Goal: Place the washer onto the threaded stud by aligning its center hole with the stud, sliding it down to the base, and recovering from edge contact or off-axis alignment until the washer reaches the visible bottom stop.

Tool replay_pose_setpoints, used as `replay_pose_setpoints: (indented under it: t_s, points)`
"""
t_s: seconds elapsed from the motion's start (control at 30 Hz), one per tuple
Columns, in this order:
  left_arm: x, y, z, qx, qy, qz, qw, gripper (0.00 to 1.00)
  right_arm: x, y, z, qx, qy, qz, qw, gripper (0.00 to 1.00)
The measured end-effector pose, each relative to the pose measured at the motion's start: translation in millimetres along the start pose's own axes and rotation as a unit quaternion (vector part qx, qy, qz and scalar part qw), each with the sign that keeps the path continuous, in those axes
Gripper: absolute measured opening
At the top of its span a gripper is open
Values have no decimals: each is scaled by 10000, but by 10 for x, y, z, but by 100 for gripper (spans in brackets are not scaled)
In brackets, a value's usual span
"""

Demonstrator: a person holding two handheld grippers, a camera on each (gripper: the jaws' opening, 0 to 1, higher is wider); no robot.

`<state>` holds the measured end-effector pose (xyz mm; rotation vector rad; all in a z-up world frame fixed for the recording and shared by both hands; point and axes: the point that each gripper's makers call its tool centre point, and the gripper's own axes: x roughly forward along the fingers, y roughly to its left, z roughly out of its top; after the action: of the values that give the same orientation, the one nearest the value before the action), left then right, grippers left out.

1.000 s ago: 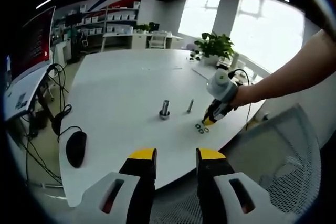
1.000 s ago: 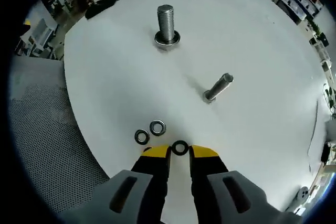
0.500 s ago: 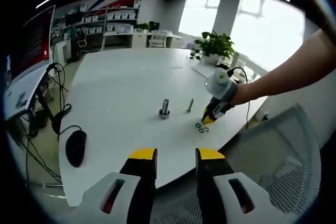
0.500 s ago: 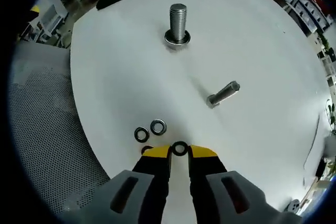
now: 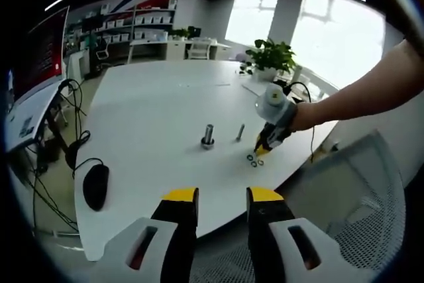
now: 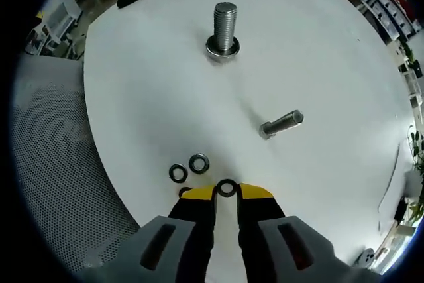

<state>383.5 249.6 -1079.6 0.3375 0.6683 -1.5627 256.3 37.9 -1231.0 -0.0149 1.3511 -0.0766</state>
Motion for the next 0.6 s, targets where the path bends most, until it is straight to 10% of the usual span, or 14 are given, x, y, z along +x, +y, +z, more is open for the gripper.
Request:
replay_pose_setpoints:
  t_s: [0.6]
  points:
    - [-1, 0, 28, -35, -98, -17, 9999, 27, -526, -288, 444, 75, -406, -243, 9989, 14]
